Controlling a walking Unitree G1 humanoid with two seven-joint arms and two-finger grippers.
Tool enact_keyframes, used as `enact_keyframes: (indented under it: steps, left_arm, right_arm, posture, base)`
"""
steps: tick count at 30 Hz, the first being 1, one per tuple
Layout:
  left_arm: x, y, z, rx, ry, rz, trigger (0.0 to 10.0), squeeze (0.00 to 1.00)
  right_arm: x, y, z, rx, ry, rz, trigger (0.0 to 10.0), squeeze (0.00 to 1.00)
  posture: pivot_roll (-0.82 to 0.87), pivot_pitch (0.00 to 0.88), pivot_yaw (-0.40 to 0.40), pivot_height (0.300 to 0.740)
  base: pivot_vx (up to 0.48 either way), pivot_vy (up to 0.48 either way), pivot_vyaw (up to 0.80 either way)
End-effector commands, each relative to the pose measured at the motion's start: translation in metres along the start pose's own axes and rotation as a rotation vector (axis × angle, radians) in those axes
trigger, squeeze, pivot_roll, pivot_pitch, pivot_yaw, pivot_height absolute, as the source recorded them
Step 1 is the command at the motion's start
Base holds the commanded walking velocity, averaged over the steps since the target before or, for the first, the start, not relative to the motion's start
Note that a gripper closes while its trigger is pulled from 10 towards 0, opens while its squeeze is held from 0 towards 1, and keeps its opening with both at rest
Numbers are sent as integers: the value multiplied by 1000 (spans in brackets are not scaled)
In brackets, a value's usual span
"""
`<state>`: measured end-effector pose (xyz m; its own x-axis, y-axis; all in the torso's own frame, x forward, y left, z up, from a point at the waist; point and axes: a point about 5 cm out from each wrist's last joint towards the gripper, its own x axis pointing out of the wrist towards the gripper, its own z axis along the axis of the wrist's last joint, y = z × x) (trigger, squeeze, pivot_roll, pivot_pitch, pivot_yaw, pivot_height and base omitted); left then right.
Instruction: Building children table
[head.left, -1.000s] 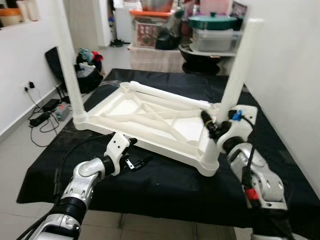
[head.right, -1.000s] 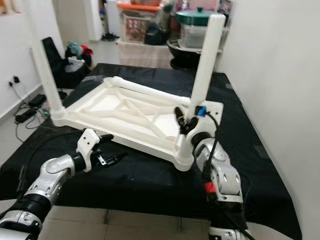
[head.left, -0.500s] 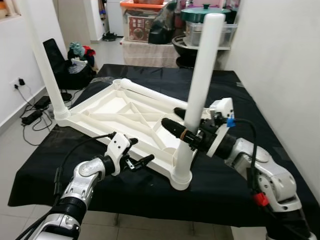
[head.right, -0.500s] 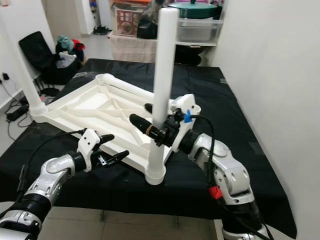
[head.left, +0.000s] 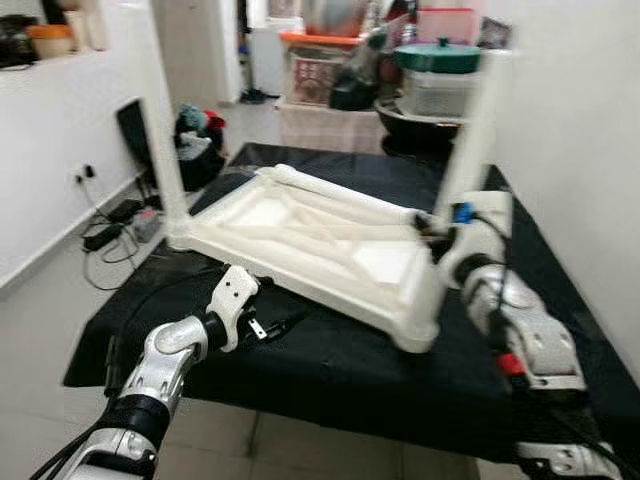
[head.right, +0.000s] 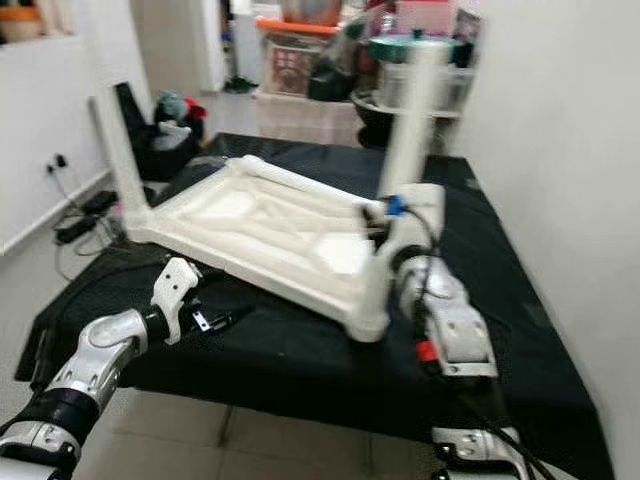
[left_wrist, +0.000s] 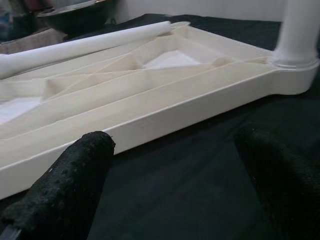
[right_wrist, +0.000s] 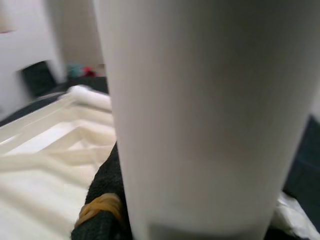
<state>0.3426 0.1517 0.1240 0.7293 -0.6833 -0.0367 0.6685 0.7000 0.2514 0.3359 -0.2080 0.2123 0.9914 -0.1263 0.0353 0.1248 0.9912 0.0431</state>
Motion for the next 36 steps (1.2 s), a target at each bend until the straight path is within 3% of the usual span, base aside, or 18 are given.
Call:
enact_keyframes:
  steps: [1,5,6,7,11,12,13,17,18,20,22,23,26,28,33,34,35,36]
  left_arm:
    - [1,0,1,15,1,0,10000,0]
    - [1,-1,-1,19,13,-1,10000,0]
    - [1,-1,-1,19,14,-3,10000,0]
    - [1,0,0,17,12,-3,10000,0]
    - [2,1,1,17,8,3,10000,0]
    - [2,1,1,18,8,3,10000,0]
    - [2,1,1,17,8,3,10000,0]
    - [1,0,0,15,9,1,10000,0]
    - [1,0,0,13,9,0,10000,0]
    - [0,0,0,13,10,-1,10000,0]
    - [0,0,0,13,10,-5,10000,0]
    - [0,0,0,13,10,-5,10000,0]
    - [0,1,1,14,8,-8,10000,0]
    - [0,1,1,14,8,-10,10000,0]
    - [0,0,1,14,9,-14,10000,0]
    - [0,0,1,14,9,-14,10000,0]
    - [0,0,1,14,9,-14,10000,0]
    - [0,0,1,14,9,-13,10000,0]
  right_arm:
    - [-6,-12,-26,0,112,-101,0,0]
    - [-13,0,-39,-2,166,-80,0,0]
    - [-12,9,-40,12,167,-13,8706,0]
    - [-10,21,-37,34,147,58,10000,0]
    - [-6,39,-18,91,44,162,10000,0]
    - [-5,40,-13,91,19,172,10000,243]
    - [-5,41,-9,103,1,190,10000,1000]
    - [-5,45,2,113,-11,263,10000,1000]
    - [-5,47,5,116,-18,299,10000,0]
    - [-6,50,12,123,-44,371,10000,0]
    - [-12,59,25,154,-69,552,10000,0]
    - [-12,59,25,154,-69,552,10000,0]
    - [-34,82,43,91,-118,875,10000,0]
    - [-43,89,44,48,-123,983,10000,0]
    - [-50,93,34,23,-76,1081,9725,0]
    - [-51,93,32,23,-72,1082,3020,0]
    - [-51,93,32,23,-72,1082,3020,0]
    - [-48,91,30,33,-54,1053,1529,0]
  posture:
    - [48,0,-39,740]
    - [41,0,-36,740]
    - [41,0,-36,740]
    - [43,0,-38,740]
    - [45,0,-42,740]
    - [45,0,-42,740]
    - [48,0,-44,740]
    - [51,0,-45,740]
    - [51,0,-45,740]
    - [51,0,-45,740]
    - [55,0,-43,740]
    - [55,0,-43,740]
    - [57,0,-46,740]
    - [60,0,-48,740]
    - [64,0,-50,740]
    - [64,0,-50,740]
    - [64,0,-50,740]
    - [62,0,-48,740]
  base:
    - [0,0,0]
    - [0,0,0]
    - [0,0,0]
    - [0,0,0]
    - [0,0,0]
    - [0,0,0]
    - [0,0,0]
    - [0,0,0]
    - [0,0,0]
    - [0,0,0]
    - [0,0,0]
    - [0,0,0]
    - [0,0,0]
    - [0,0,0]
    - [0,0,0]
    - [0,0,0]
    - [0,0,0]
    - [0,0,0]
